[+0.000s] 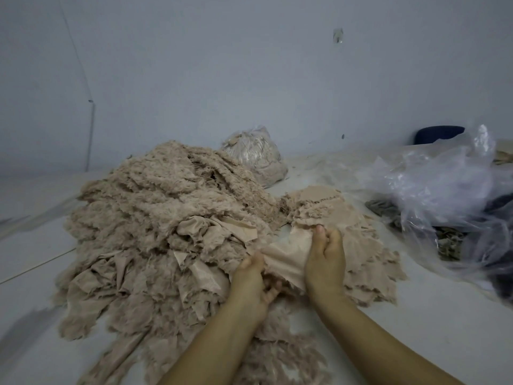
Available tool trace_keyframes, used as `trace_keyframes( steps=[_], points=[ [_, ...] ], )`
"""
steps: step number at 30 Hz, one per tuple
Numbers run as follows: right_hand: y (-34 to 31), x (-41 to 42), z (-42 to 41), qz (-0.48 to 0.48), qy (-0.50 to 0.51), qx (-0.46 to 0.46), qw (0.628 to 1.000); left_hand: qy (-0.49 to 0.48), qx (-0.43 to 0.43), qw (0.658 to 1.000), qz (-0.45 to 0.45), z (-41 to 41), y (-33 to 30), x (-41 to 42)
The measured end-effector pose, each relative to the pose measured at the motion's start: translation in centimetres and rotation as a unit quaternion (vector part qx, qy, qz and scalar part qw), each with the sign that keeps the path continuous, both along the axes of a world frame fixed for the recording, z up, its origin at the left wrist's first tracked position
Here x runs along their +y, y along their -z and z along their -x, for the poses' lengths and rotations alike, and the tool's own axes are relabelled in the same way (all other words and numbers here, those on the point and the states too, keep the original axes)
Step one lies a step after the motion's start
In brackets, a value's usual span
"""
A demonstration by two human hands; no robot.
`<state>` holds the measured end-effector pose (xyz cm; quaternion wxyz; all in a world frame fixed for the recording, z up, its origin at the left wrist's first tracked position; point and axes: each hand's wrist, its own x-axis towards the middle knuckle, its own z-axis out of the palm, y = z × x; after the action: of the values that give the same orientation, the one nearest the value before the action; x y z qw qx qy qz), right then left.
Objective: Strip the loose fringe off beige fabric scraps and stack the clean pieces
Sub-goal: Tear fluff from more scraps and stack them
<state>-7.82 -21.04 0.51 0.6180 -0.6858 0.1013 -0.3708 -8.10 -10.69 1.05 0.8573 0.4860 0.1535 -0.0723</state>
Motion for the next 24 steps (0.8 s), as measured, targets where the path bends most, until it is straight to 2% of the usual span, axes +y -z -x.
trace_keyframes(
  steps=[2, 4, 7, 10, 12, 15, 17, 19, 20, 21, 23, 24],
  points=[
    [0.3, 0.9, 0.2, -0.008, -0.007, -0.008, 1.0, -0.035, 0.01, 0.999, 0.01, -0.3, -0.5, -0.9],
    [0.6, 1.5, 0.3, -0.018, -0.009, -0.015, 1.0, -0.075, -0.008, 0.996, -0.038, -0.6, -0.6, -1.6],
    [0.5, 0.8, -0.4, -0.045, 0.018, -0.01, 0.999, -0.096, -0.074, 0.99, -0.066, -0.6, 0.1, -1.5],
    [0.0, -2.2, -1.8, -0.042, 0.037, 0.008, 0.998, -0.078, -0.111, 0.988, -0.069, -0.7, 0.5, 0.4],
    [-0.5, -4.6, -2.7, -0.001, 0.028, 0.033, 0.999, -0.058, -0.116, 0.985, -0.117, -1.0, 0.7, 2.0],
    [-1.8, -7.5, -3.8, 0.085, -0.021, 0.09, 0.992, 0.031, -0.136, 0.965, -0.224, -0.9, 0.6, 3.6],
    [-2.7, -9.2, -4.6, 0.157, -0.029, 0.16, 0.974, 0.092, -0.159, 0.939, -0.292, -0.8, 0.6, 4.3],
    [-2.9, -10.5, -4.8, 0.285, 0.025, 0.239, 0.928, 0.12, -0.193, 0.902, -0.368, -0.8, 0.6, 5.1],
    [-2.7, -10.9, -4.6, 0.337, 0.059, 0.238, 0.909, 0.116, -0.217, 0.873, -0.42, -0.9, 0.5, 5.6],
    [-2.4, -10.8, -4.3, 0.365, 0.078, 0.2, 0.906, 0.104, -0.246, 0.841, -0.471, -1.0, 0.4, 6.1],
    [-1.1, -10.0, -3.4, 0.403, 0.034, 0.113, 0.907, 0.098, -0.293, 0.789, -0.531, -1.3, 0.1, 7.0],
    [0.0, -9.7, -3.2, 0.441, -0.009, 0.112, 0.89, 0.111, -0.308, 0.766, -0.554, -1.3, -0.1, 7.4]
  ],
)
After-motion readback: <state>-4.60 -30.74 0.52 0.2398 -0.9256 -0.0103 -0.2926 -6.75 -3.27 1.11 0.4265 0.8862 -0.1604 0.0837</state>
